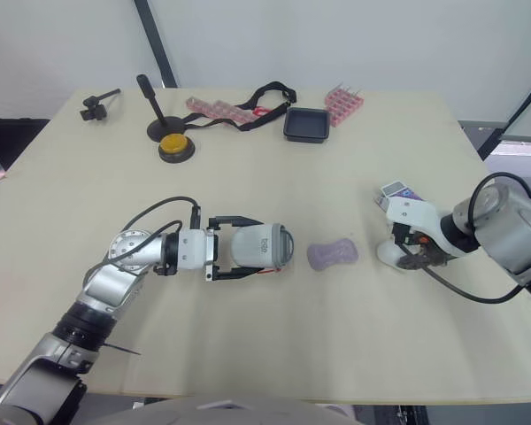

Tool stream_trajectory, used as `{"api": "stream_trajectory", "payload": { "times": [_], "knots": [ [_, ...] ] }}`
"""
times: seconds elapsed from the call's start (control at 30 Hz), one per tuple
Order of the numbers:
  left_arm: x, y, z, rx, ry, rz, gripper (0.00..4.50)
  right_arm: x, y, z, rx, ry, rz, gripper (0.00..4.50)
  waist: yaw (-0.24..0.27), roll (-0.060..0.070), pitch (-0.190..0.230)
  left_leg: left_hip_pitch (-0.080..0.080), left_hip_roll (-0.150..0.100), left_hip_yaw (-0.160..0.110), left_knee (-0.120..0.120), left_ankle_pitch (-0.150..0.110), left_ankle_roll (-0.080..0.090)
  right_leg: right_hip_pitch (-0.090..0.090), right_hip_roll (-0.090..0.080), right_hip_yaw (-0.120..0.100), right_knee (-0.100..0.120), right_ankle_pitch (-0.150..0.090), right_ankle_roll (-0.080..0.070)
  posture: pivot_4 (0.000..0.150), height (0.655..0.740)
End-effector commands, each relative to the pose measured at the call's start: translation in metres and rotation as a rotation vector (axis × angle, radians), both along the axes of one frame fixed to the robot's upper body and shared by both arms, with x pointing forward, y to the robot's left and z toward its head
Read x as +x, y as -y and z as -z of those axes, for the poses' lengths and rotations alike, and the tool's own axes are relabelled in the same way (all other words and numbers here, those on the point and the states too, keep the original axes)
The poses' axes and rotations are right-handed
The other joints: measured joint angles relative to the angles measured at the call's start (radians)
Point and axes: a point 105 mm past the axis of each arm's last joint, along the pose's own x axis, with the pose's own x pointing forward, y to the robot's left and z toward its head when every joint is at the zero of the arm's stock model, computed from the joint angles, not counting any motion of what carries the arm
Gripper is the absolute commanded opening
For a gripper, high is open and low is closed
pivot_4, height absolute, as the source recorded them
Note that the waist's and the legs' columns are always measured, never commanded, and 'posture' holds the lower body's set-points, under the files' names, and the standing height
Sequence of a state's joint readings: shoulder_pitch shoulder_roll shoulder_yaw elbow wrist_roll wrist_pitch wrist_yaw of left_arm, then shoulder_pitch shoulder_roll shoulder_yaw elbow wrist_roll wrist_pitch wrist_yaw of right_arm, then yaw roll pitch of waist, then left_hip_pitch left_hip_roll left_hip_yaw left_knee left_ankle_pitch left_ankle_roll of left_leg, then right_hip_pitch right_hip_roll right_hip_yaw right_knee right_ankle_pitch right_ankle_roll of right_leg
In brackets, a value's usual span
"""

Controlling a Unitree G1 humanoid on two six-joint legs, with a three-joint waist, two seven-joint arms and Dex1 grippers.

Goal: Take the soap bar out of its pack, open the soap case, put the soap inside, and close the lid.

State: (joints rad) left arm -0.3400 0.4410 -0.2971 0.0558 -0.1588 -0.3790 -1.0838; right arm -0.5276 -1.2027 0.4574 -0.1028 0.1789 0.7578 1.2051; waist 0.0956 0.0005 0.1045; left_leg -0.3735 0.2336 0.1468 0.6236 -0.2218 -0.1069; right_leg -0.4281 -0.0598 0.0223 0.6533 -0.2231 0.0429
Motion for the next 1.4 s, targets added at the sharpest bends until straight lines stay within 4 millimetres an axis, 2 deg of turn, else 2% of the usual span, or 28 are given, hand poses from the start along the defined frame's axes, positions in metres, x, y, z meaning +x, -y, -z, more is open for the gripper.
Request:
{"api": "stream_trajectory", "payload": {
  "times": [0.03,0.17,0.2,0.3,0.43,0.5,0.63,0.7,0.83,1.07,1.2,1.4],
  "knots": [
    [-0.001,0.001,-0.007,-0.006,0.039,0.004,3.48,0.004,0.004,-0.012,-0.005,0.043,0.000,2.99,0.000,0.000,0.000,0.000,0.000,0.000,0.000,0.000,0.000,0.000,0.000,0.000,0.000,0.000,0.000,0.150,0.7291],
    [-0.001,0.000,-0.006,0.001,0.033,0.001,3.48,0.004,0.008,-0.014,0.000,0.061,0.001,4.30,0.000,0.000,0.000,0.000,0.000,0.000,0.000,0.000,0.001,0.000,0.000,0.000,0.000,0.000,0.000,0.150,0.7291],
    [0.000,-0.001,-0.006,0.001,0.031,-0.003,3.48,0.004,0.008,-0.017,0.010,0.069,0.000,4.48,0.001,0.000,0.000,0.000,0.000,0.000,0.000,0.000,0.001,0.000,0.000,0.000,0.000,0.000,0.000,0.150,0.7291],
    [0.002,-0.002,-0.006,0.001,0.028,-0.017,3.48,0.004,0.006,-0.026,0.081,0.098,0.009,4.48,0.001,0.000,0.000,0.000,0.000,0.000,0.001,0.000,0.001,0.000,0.000,0.000,0.000,0.000,0.000,0.150,0.7291],
    [0.009,-0.007,-0.007,0.004,-0.002,-0.055,3.48,0.008,-0.004,-0.053,0.379,0.238,0.026,4.48,0.001,0.000,0.000,0.000,0.000,0.000,0.001,0.000,0.001,0.000,-0.001,0.000,0.000,0.000,0.000,0.150,0.7291],
    [0.011,-0.009,-0.006,0.010,-0.011,-0.061,3.48,0.007,-0.001,-0.059,0.438,0.310,0.015,4.48,0.003,0.000,0.000,0.000,0.001,0.000,0.002,-0.001,0.002,0.000,-0.001,0.001,0.001,0.000,0.000,0.150,0.7291],
    [0.015,-0.011,-0.007,0.026,-0.045,-0.079,3.48,-0.011,0.005,-0.073,0.764,0.524,0.006,4.48,0.007,0.000,-0.001,0.000,0.000,0.001,0.003,-0.001,0.003,-0.001,-0.001,0.000,0.001,0.000,0.000,0.150,0.7291],
    [0.017,-0.011,-0.008,0.029,-0.037,-0.084,3.48,-0.024,0.010,-0.069,0.829,0.567,0.013,4.48,0.017,-0.001,-0.002,-0.001,0.001,0.000,0.004,-0.002,0.004,-0.001,-0.002,-0.001,0.001,0.000,-0.001,0.150,0.7291],
    [0.022,-0.014,-0.011,0.041,-0.025,-0.101,3.48,-0.080,0.015,-0.033,0.868,0.547,0.036,4.48,0.032,0.000,-0.002,-0.003,0.000,0.001,0.009,-0.005,0.010,-0.005,-0.003,-0.003,0.001,0.000,-0.001,0.150,0.7291],
    [0.020,-0.013,-0.007,0.062,-0.067,-0.087,3.48,-0.129,0.006,0.001,0.871,0.552,0.038,4.48,-0.010,0.000,-0.002,-0.003,0.000,0.002,0.010,-0.006,0.010,-0.002,-0.005,-0.002,-0.001,-0.001,-0.002,0.150,0.7291],
    [0.021,-0.011,-0.006,0.105,-0.100,-0.077,3.48,-0.136,-0.001,0.010,0.873,0.551,0.039,4.48,-0.028,0.000,-0.002,-0.001,0.000,0.002,0.008,-0.006,0.010,0.000,-0.004,-0.002,-0.001,-0.001,-0.002,0.150,0.7291],
    [0.022,-0.017,0.001,0.249,-0.142,-0.060,3.48,-0.126,0.003,0.013,0.854,0.589,0.047,4.48,-0.030,0.000,-0.002,-0.001,0.000,0.001,0.008,-0.006,0.010,0.000,-0.005,-0.002,-0.003,-0.001,-0.002,0.150,0.7291]
  ]
}}
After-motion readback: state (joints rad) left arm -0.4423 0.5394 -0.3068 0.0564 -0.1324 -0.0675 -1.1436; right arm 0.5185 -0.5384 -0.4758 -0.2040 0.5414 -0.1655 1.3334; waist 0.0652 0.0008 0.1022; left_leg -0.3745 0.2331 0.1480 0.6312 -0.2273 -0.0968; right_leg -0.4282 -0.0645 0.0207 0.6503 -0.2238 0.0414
